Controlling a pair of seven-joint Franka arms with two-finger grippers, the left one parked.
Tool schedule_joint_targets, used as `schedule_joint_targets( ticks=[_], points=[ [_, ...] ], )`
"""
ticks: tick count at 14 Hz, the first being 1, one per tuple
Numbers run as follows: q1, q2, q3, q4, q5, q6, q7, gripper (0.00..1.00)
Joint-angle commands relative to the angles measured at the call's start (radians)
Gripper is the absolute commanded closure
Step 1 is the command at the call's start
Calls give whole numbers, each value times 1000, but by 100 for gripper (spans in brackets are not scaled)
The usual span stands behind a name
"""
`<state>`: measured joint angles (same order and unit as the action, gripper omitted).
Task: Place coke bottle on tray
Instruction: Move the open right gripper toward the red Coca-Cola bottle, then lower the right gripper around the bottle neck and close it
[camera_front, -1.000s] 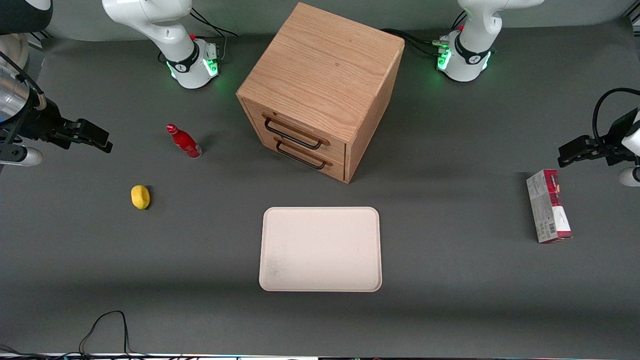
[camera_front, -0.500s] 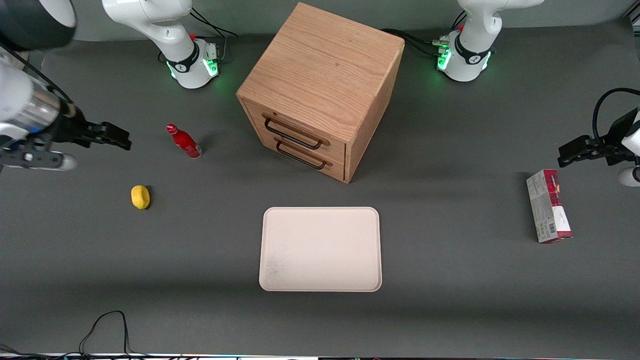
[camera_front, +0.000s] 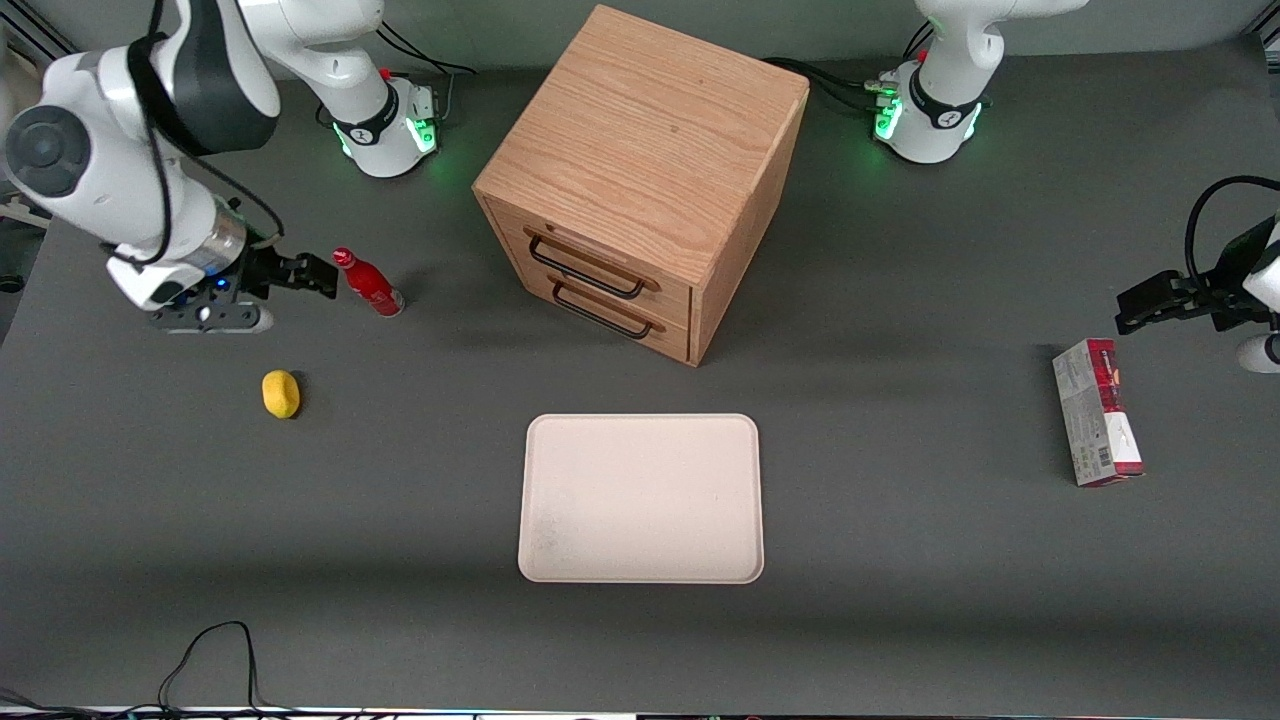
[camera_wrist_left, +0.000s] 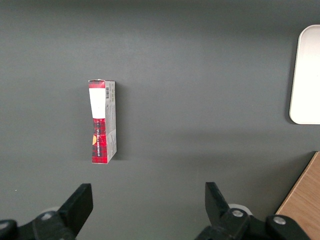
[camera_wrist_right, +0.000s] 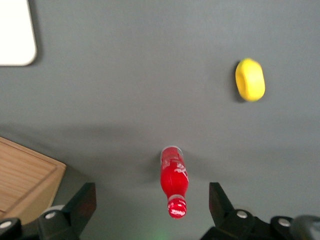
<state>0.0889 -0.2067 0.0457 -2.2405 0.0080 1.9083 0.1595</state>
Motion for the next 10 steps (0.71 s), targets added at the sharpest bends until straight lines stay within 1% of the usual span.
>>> schedule_joint_targets(
  ticks=[1,4,8,10],
  points=[
    [2,-135,-3,-215,24,121,-49,0],
    [12,-184,-3,-365,23,236,-83,0],
    [12,-187,2,-488,12,368,-100,0],
    [12,-189,2,-524,10,402,-103,0]
  ],
)
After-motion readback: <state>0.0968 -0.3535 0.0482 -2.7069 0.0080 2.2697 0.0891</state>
